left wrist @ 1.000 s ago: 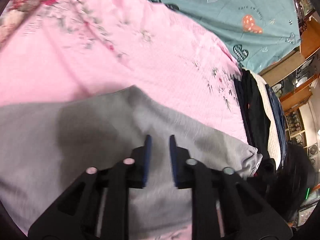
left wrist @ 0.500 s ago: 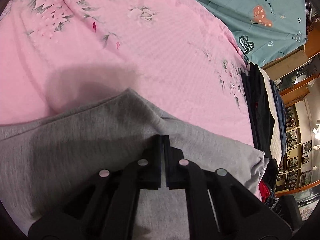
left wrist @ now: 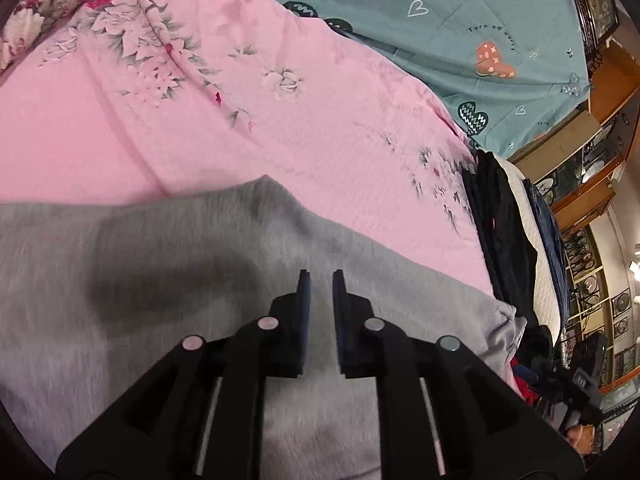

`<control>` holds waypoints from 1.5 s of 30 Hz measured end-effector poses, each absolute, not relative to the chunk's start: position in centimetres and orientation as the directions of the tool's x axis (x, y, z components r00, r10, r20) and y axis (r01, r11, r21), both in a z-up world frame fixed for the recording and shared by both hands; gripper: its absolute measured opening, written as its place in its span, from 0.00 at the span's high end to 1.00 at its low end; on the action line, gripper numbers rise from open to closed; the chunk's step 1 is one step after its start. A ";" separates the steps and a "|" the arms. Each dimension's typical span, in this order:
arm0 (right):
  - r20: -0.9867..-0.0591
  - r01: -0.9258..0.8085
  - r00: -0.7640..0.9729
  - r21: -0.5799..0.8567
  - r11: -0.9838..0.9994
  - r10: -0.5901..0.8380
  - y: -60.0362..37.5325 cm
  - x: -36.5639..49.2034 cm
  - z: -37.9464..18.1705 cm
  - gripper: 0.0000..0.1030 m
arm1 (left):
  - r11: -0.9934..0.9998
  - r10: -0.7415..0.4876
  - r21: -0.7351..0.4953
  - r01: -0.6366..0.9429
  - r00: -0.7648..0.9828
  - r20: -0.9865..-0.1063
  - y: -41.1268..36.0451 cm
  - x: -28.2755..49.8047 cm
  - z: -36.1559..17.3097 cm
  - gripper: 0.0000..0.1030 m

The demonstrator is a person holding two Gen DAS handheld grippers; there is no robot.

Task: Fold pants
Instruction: 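Release the pants edge with the left tool and regrasp the labelled cuff with the right tool, then lift the labelled cuff with the right tool and carry it toward the left tool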

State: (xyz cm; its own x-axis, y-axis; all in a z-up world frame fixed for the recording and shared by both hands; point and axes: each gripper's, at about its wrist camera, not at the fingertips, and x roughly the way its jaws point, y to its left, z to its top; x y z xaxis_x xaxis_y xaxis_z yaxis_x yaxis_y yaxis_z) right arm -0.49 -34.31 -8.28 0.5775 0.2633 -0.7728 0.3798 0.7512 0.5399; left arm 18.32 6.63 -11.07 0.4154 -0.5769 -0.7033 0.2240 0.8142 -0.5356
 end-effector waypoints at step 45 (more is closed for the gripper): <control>-0.710 0.309 0.669 0.534 0.787 0.218 -42.8 1.2 -12.9 0.63 | 0.761 -0.569 -0.466 0.451 0.119 -0.814 -19.8 8.3 -13.8 0.87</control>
State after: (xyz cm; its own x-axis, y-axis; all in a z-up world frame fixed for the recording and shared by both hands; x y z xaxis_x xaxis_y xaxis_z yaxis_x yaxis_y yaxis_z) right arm 1.22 -42.77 -12.91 0.6695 0.2184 -0.7100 0.3093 0.7870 0.5338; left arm 8.33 -19.80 -13.80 0.1185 -0.5692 -0.8136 0.4514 0.7607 -0.4665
